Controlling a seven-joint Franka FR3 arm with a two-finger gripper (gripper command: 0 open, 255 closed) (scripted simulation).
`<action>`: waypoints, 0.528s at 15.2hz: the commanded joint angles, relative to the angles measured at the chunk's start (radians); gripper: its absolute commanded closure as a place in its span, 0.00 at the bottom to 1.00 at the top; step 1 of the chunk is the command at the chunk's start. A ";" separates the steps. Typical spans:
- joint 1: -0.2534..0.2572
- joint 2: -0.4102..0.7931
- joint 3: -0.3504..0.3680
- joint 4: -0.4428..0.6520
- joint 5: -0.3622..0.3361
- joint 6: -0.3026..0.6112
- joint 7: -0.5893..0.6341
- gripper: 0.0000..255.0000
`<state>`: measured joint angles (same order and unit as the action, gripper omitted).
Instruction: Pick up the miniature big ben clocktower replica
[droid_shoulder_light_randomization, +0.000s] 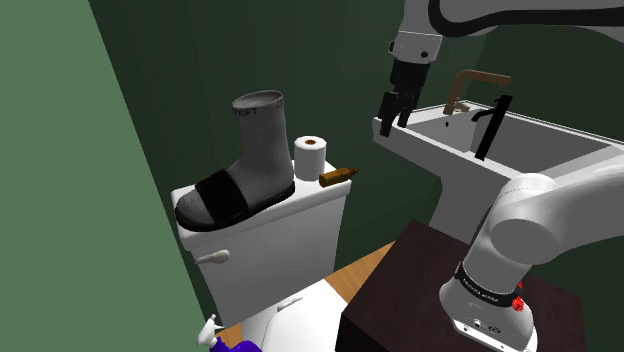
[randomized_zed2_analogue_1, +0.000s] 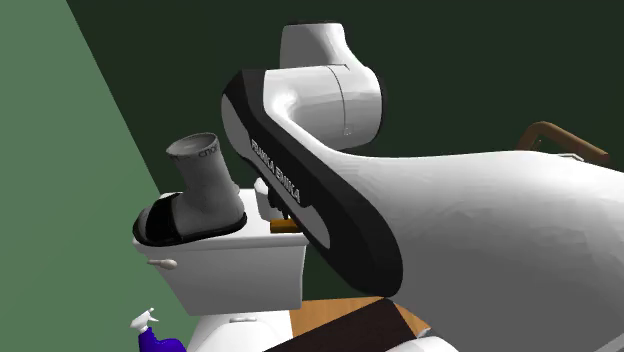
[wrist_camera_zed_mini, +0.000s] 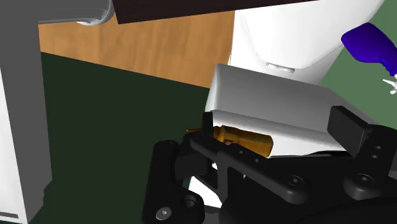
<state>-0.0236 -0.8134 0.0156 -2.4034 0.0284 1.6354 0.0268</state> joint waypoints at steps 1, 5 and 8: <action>0.000 0.000 0.000 0.000 0.000 0.000 0.000 0.00; 0.061 0.082 -0.081 -0.049 -0.066 0.134 -0.259 0.00; 0.107 0.164 -0.139 -0.066 -0.106 0.238 -0.447 0.00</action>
<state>0.0668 -0.6850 -0.1038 -2.4669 -0.0638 1.8315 -0.3494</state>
